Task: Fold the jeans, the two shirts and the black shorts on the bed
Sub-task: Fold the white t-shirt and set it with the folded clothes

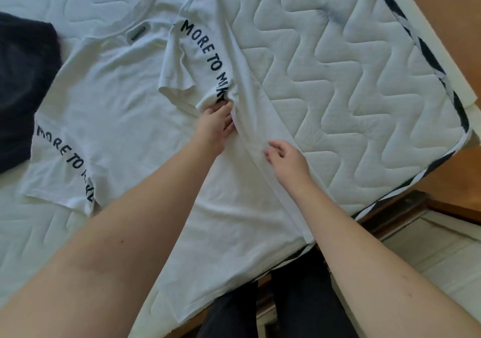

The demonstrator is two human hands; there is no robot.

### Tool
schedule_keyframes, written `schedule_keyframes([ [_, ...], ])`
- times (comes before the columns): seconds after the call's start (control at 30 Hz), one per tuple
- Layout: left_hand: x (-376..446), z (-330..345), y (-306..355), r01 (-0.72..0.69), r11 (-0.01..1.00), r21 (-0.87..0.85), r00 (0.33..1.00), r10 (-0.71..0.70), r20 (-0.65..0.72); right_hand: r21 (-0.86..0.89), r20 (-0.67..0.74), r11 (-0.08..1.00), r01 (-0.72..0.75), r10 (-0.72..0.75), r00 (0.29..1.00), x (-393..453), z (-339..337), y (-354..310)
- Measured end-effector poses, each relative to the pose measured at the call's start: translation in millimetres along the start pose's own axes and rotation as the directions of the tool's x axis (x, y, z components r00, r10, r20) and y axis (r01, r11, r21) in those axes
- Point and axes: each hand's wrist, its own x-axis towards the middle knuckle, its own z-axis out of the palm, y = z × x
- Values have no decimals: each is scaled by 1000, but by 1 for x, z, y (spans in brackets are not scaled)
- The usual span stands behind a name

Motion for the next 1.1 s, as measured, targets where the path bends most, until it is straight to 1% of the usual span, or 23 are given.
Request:
schedule_keyframes([
  [0.03, 4, -2, 2, 9, 999, -45, 1000, -9, 10, -7, -10, 1000, 8, -8, 1000, 4, 2, -10],
  [0.07, 3, -2, 5, 13, 999, -41, 1000, -13, 4, -12, -8, 1000, 25, -25, 1000, 8, 3, -20],
  [0.1, 2, -2, 8, 5, 1000, 21, 1000, -4, -21, -22, -1, 999, 47, -47, 999, 12, 5, -31],
  [0.13, -1, -2, 12, -21, 990, 137, 997, 30, -65, -31, 6, 997, 65, -65, 998, 18, 6, -41],
  [0.17, -4, -3, 16, -67, 962, 264, 990, 98, -105, -31, 14, 996, 83, -82, 997, 24, 8, -50],
  [0.23, -10, -12, 23, -193, 855, 482, 944, 296, -147, -34, 42, 994, 105, -104, 994, 34, 15, -66],
  [0.3, -15, -21, 32, -287, 736, 612, 888, 445, -118, -57, 65, 990, 132, -128, 990, 41, 22, -77],
  [0.37, -11, -26, 45, -332, 620, 711, 835, 544, -84, -105, 74, 981, 163, -156, 985, 44, 28, -87],
  [0.43, 0, -25, 62, -367, 517, 774, 775, 630, -53, -188, 74, 954, 232, -222, 972, 48, 32, -95],
  [0.47, 9, -23, 72, -398, 475, 785, 738, 674, -34, -243, 79, 931, 270, -259, 963, 51, 35, -96],
  [0.53, 32, -17, 89, -436, 343, 832, 647, 762, 26, -355, 98, 873, 334, -320, 942, 56, 38, -97],
  [0.57, 45, -14, 98, -410, 263, 873, 634, 771, 66, -400, 109, 844, 359, -345, 932, 58, 40, -98],
  [0.6, 55, -9, 109, -360, 187, 914, 649, 754, 101, -443, 118, 813, 378, -365, 924, 60, 41, -98],
  [0.63, 65, -4, 118, -301, 132, 944, 684, 719, 118, -488, 130, 783, 386, -373, 919, 62, 43, -100],
  [0.67, 75, 1, 127, -246, 116, 962, 732, 673, 107, -536, 144, 751, 384, -367, 919, 64, 45, -102],
  [0.7, 84, 4, 137, -187, 142, 972, 782, 620, 60, -585, 157, 720, 373, -351, 923, 65, 46, -103],
  [0.73, 93, 5, 145, -127, 193, 973, 821, 571, -6, -631, 162, 690, 355, -330, 930, 67, 49, -104],
  [0.8, 108, 4, 162, -51, 313, 948, 867, 486, -114, -695, 152, 646, 316, -298, 942, 68, 53, -106],
  [0.83, 113, 3, 169, -41, 360, 932, 883, 449, -134, -701, 140, 645, 304, -293, 946, 69, 54, -107],
  [0.87, 117, 1, 174, -52, 377, 925, 898, 423, -122, -695, 125, 656, 294, -292, 948, 70, 56, -107],
  [0.97, 119, -4, 186, -144, 331, 933, 909, 416, -7, -707, 99, 660, 255, -265, 959, 74, 56, -110],
  [1.03, 117, -11, 193, -193, 349, 917, 900, 435, 24, -712, 101, 652, 261, -273, 957, 76, 53, -112],
  [1.1, 116, -18, 200, -224, 344, 912, 878, 477, 37, -673, 99, 676, 299, -319, 943, 76, 50, -115],
])
